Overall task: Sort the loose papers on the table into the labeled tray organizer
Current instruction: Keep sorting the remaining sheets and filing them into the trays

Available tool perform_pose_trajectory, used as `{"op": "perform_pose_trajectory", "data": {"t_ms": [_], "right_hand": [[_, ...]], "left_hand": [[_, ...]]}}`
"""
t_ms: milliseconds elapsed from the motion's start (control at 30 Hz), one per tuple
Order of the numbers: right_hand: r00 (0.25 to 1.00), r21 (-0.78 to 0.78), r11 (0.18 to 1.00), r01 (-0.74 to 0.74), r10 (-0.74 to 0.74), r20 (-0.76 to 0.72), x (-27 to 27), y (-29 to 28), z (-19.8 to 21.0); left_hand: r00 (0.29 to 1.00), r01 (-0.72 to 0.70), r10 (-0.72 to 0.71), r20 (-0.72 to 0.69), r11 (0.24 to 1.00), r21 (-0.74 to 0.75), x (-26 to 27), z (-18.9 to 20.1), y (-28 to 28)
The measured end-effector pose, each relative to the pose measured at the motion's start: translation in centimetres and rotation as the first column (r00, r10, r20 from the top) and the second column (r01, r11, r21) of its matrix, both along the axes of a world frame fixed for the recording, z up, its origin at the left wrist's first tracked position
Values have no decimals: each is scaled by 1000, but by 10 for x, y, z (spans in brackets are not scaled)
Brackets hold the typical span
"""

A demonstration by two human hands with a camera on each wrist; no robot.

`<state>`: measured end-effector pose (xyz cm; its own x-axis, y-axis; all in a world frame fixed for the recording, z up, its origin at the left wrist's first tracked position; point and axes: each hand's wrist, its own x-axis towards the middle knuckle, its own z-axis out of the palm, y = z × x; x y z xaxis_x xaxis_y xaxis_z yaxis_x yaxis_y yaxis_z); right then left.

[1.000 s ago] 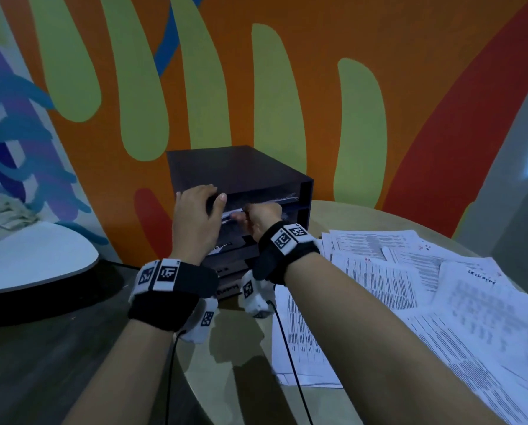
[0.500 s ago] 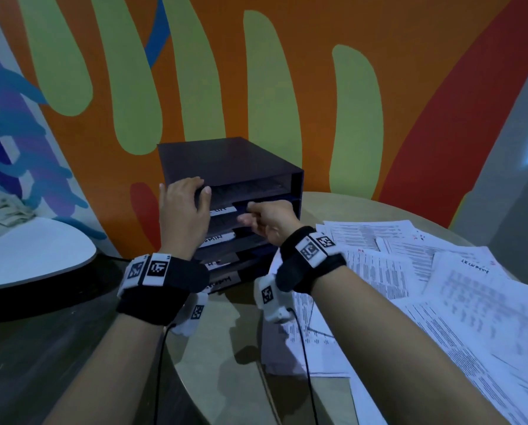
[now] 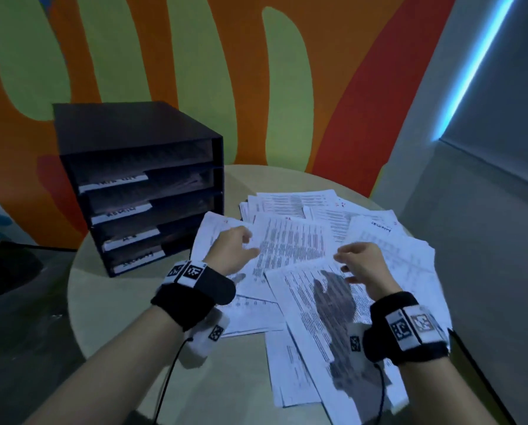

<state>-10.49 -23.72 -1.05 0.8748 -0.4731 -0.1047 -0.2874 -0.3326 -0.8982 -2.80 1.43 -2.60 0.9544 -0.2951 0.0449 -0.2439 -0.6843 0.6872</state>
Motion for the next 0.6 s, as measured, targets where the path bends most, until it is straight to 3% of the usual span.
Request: {"op": "perform_pose_trajectory", "data": {"t_ms": [200,333,400,467,600], "right_hand": [[978,-7,989,146,-145,-149,-53,-68,-30],[971,13,988,153,-148,-188,-65,-78,-43],[970,14,989,148,-142,-198,-63,-80,-49],[970,30,988,149,-140,-201,-60,-82,-53],[978,100,985,143,-126,-166,-61,-84,-52]], "left_hand": [[972,39,-53,-230,997,-68,-9,-29,-30],[981,46,-39,-190,998,35,-5,-36,-40],[985,43,-41,-165,999,12,-5,-33,-47],[992,44,-51,-119,997,-57,-6,-30,-54],[975,33,-103,-195,943,-331,-13,-20,-60]]}}
